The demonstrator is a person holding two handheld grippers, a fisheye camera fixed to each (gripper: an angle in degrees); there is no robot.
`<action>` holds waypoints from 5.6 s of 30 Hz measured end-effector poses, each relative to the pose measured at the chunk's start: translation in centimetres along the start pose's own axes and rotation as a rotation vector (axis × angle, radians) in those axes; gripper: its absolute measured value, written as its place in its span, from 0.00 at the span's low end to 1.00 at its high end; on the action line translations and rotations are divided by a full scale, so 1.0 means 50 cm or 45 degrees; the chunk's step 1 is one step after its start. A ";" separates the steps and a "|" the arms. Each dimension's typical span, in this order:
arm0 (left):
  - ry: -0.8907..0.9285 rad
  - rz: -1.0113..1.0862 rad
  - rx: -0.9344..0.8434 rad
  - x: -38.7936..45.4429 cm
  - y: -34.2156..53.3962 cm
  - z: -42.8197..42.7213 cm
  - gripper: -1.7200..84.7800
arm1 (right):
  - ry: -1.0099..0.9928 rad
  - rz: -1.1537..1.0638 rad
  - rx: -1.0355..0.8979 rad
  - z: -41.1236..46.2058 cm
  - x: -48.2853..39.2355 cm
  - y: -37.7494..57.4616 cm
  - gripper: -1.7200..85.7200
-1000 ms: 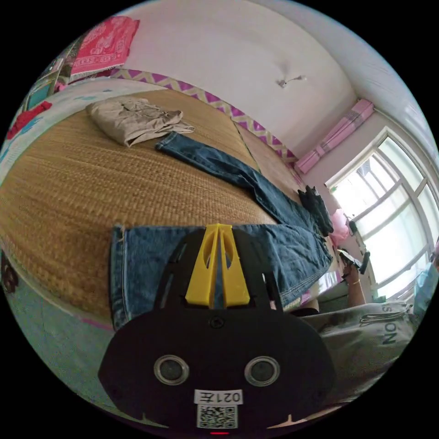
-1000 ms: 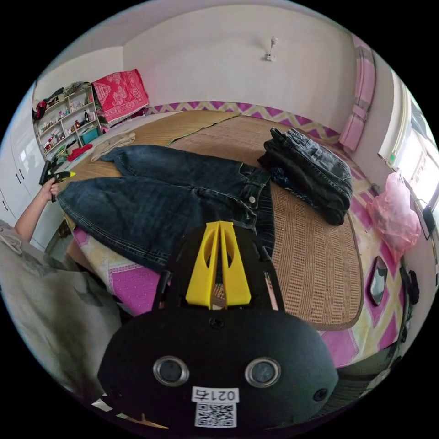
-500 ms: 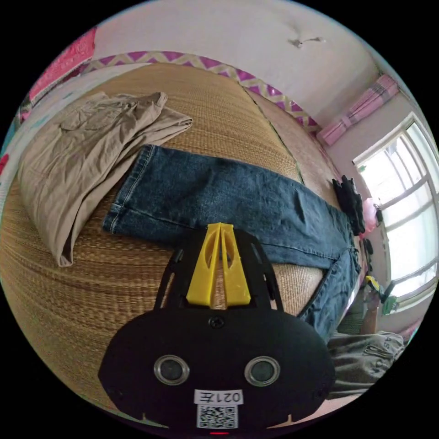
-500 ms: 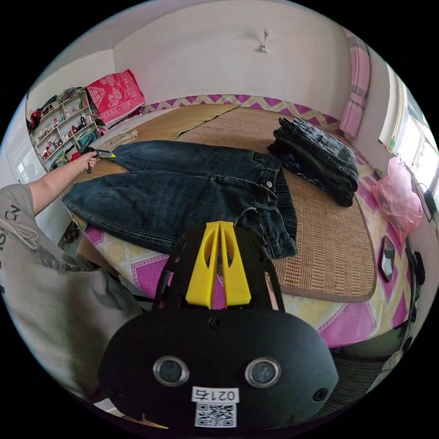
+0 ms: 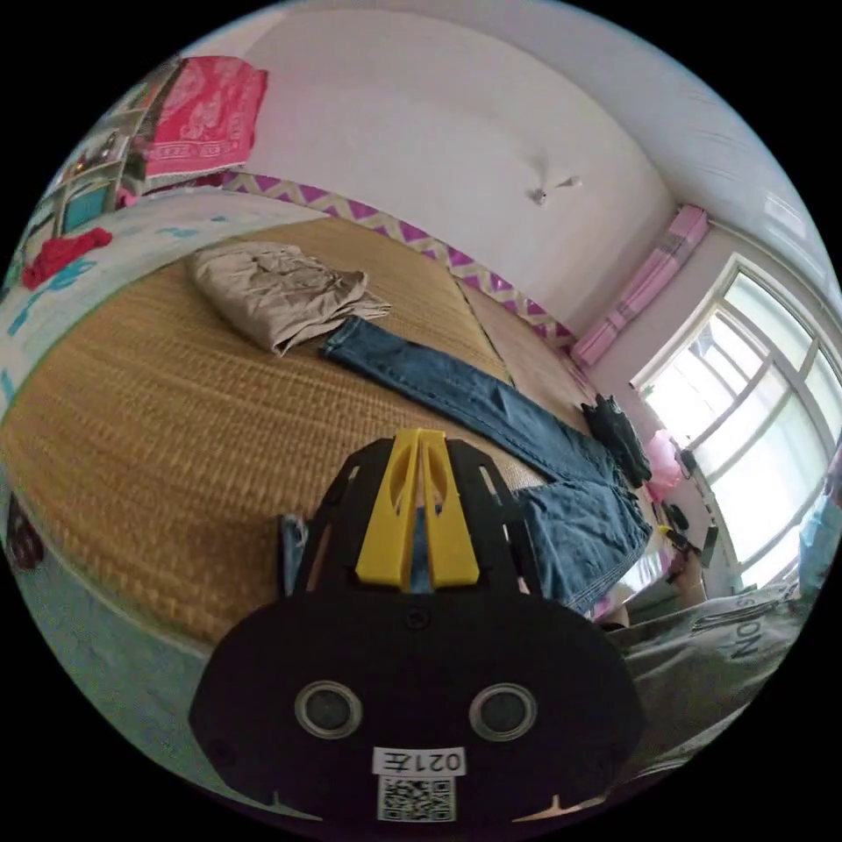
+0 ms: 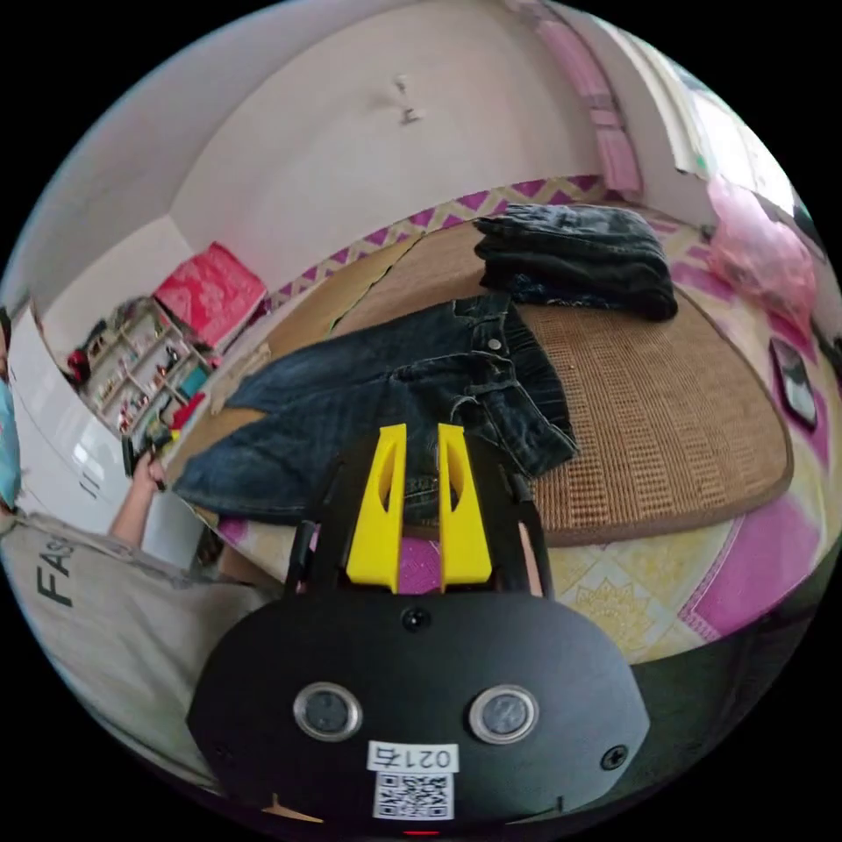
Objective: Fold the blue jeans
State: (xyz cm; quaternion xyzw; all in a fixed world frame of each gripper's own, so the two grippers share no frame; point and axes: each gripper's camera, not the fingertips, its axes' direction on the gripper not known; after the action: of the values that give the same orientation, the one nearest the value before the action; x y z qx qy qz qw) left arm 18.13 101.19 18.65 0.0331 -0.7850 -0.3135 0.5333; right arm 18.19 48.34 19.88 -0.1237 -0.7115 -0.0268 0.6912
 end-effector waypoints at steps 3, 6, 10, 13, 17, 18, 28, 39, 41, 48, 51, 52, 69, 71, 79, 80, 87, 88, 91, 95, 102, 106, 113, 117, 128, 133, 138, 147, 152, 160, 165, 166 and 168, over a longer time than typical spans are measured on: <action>0.063 -0.245 0.056 -0.040 0.160 -0.122 0.08 | -0.040 0.165 0.104 -0.021 0.060 0.042 0.09; 0.044 -0.419 0.080 -0.058 0.298 -0.192 0.12 | 0.006 0.230 0.111 -0.026 0.095 0.075 0.09; 0.093 -0.588 0.092 -0.097 0.416 -0.202 0.12 | -0.030 0.330 0.075 -0.013 0.140 0.112 0.10; 0.165 -0.632 0.095 -0.125 0.437 -0.178 0.11 | -0.126 0.442 0.079 0.002 0.177 0.136 0.10; 0.147 -0.656 0.096 -0.136 0.440 -0.182 0.11 | -0.305 0.572 0.074 0.026 0.217 0.170 0.10; 0.147 -0.660 0.095 -0.137 0.442 -0.189 0.11 | -0.315 0.578 0.073 0.028 0.219 0.175 0.10; 0.198 -0.700 0.017 -0.165 0.479 -0.206 0.11 | -0.311 0.658 0.018 0.071 0.247 0.216 0.11; 0.257 -0.711 -0.010 -0.181 0.517 -0.177 0.13 | -0.504 0.891 0.066 0.176 0.294 0.193 0.12; 0.253 -0.703 -0.015 -0.182 0.518 -0.172 0.13 | -0.518 0.912 0.059 0.186 0.298 0.187 0.12; 0.273 -0.712 0.016 -0.186 0.529 -0.156 0.12 | -0.545 0.916 0.065 0.194 0.314 0.198 0.11; 0.277 -0.723 0.006 -0.192 0.525 -0.127 0.12 | -0.542 0.912 0.070 0.201 0.321 0.202 0.10; 0.277 -0.725 -0.003 -0.194 0.521 -0.113 0.12 | -0.542 0.912 0.067 0.204 0.323 0.202 0.09; 0.303 -0.724 -0.055 -0.207 0.495 0.049 0.06 | -0.576 0.908 0.043 0.229 0.353 0.185 0.08; 0.328 -0.721 -0.042 -0.206 0.486 0.074 0.05 | -0.583 0.906 0.040 0.232 0.358 0.181 0.08; 0.182 -0.579 -0.188 -0.157 0.416 0.173 0.01 | -0.735 0.909 0.028 0.224 0.384 0.152 0.02; 0.168 -0.555 -0.200 -0.147 0.406 0.177 0.01 | -0.758 0.876 0.026 0.214 0.378 0.133 0.02; 0.037 -0.144 -0.289 0.063 0.099 0.257 0.01 | -0.865 0.630 0.023 0.186 0.314 -0.083 0.02; 0.017 -0.096 -0.311 0.088 0.019 0.295 0.01 | -0.874 0.609 0.020 0.198 0.309 -0.138 0.02; -0.081 -0.006 -0.430 0.129 -0.192 0.449 0.01 | -0.861 0.582 -0.002 0.263 0.313 -0.279 0.02; -0.167 -0.019 -0.596 0.112 -0.412 0.716 0.01 | -0.763 0.636 -0.087 0.416 0.355 -0.433 0.02; -0.314 -0.141 -0.837 0.017 -0.580 1.246 0.01 | -0.573 0.757 -0.199 0.601 0.416 -0.508 0.02; -0.345 -0.183 -0.899 -0.040 -0.572 1.389 0.01 | -0.630 0.735 -0.167 0.601 0.411 -0.514 0.03; 0.013 -0.339 -0.654 -0.179 -0.504 1.394 0.05 | -0.831 0.644 0.009 0.546 0.381 -0.514 0.08; 0.122 -0.395 -0.200 -0.262 -0.430 1.227 0.08 | -0.865 0.473 0.041 0.475 0.307 -0.517 0.09; -0.127 0.522 -0.675 0.010 -0.196 1.432 0.06 | -0.021 -0.691 -0.554 0.604 -0.255 -0.536 0.01; 0.077 0.116 -0.623 -0.160 -0.214 1.425 0.01 | 0.044 -0.728 -0.578 0.638 -0.271 -0.530 0.01; -0.117 0.050 -0.365 -0.231 -0.181 1.281 0.01 | 0.077 -0.692 -0.537 0.611 -0.302 -0.536 0.01; 0.193 0.034 -0.348 -0.240 -0.002 1.087 0.07 | -0.328 -0.999 -0.332 0.478 -0.538 -0.471 0.01; 0.179 -0.014 -0.393 -0.266 0.081 1.041 0.09 | -0.053 -1.153 -0.571 0.576 -0.619 -0.367 0.01; 0.148 -0.352 -0.212 -0.409 0.090 0.900 0.10 | 0.085 -1.124 -0.464 0.512 -0.620 -0.328 0.01; 0.155 -0.626 -0.071 -0.505 0.055 0.846 0.15 | -0.029 -0.917 -0.290 0.428 -0.557 -0.324 0.01; 0.132 -0.639 -0.046 -0.509 0.040 0.831 0.15 | -0.048 -0.878 -0.272 0.411 -0.539 -0.319 0.01; 0.079 -0.638 -0.030 -0.509 0.010 0.814 0.15 | -0.064 -0.829 -0.261 0.388 -0.509 -0.311 0.01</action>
State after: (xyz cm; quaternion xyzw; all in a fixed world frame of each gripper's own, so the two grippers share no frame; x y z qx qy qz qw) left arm -5.74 130.00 -11.44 0.2301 -0.7319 -0.4437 0.4631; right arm -3.72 33.81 -4.11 0.0404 -0.7241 -0.3143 0.6125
